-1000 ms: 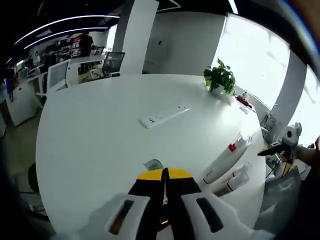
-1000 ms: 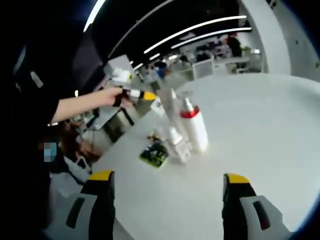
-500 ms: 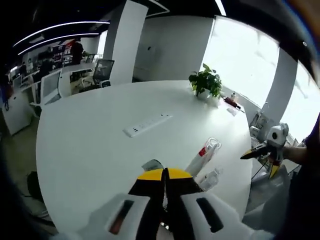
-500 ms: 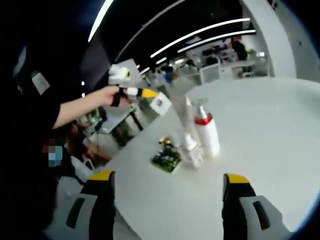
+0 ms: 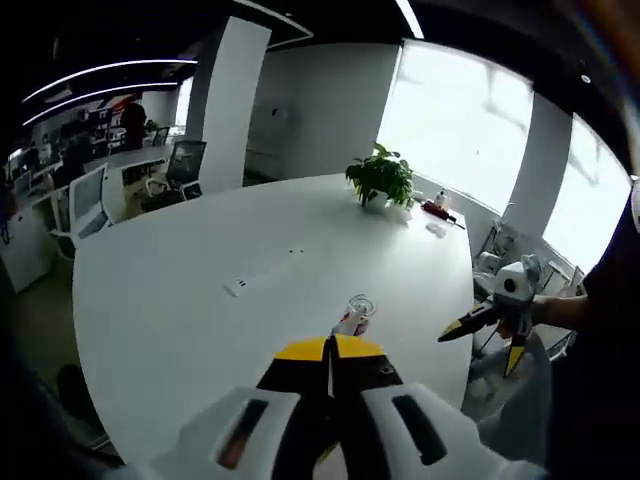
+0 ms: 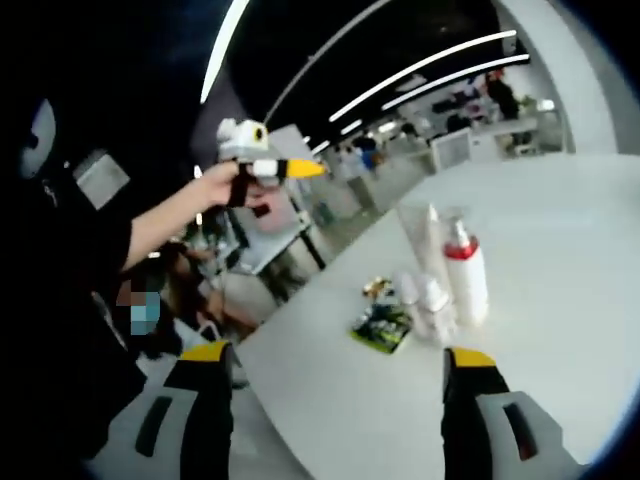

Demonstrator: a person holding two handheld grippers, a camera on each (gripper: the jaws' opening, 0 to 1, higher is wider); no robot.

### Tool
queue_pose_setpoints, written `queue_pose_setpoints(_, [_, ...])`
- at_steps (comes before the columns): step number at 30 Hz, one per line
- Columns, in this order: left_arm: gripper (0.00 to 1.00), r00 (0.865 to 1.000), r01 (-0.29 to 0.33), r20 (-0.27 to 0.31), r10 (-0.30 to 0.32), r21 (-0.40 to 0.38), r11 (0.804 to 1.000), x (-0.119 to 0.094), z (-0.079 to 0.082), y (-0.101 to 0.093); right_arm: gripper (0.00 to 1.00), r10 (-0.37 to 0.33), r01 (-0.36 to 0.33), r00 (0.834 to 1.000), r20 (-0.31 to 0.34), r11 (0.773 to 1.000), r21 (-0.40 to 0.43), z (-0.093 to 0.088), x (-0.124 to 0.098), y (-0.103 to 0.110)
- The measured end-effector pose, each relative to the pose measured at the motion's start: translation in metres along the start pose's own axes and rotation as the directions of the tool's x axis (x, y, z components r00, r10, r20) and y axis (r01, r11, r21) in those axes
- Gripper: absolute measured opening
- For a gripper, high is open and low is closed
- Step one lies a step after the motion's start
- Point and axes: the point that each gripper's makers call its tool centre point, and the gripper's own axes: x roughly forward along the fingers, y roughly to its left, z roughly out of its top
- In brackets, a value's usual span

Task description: Arrange the skincare products in the storage area until every visible bottle or jar stands upright without overlapping.

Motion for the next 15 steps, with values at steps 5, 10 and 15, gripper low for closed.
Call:
queue_pose_setpoints(5, [0.01,1.0,-0.011,-0.028,0.011,0.005,1.0,-0.002,-0.017,-0.004,0.89,-0.01,0.01,1.0,0.0,1.0,0.007,-0.005,-0.008,0.001])
queue_pose_setpoints(10, [0.02,0.991,-0.064,-0.119,0.066,0.023,0.998,0.003,-0.053,0.009,0.89,-0.026,0.026,1.0,-0.003,1.0,0.009,-0.008,-0.014,0.0])
queue_pose_setpoints(15, [0.16,0.978,-0.079,-0.191,0.084,0.034,0.996,0.017,-0.082,0.009,0.89,-0.037,0.037,0.999,-0.005,0.999,0.009,-0.008,-0.019,-0.002])
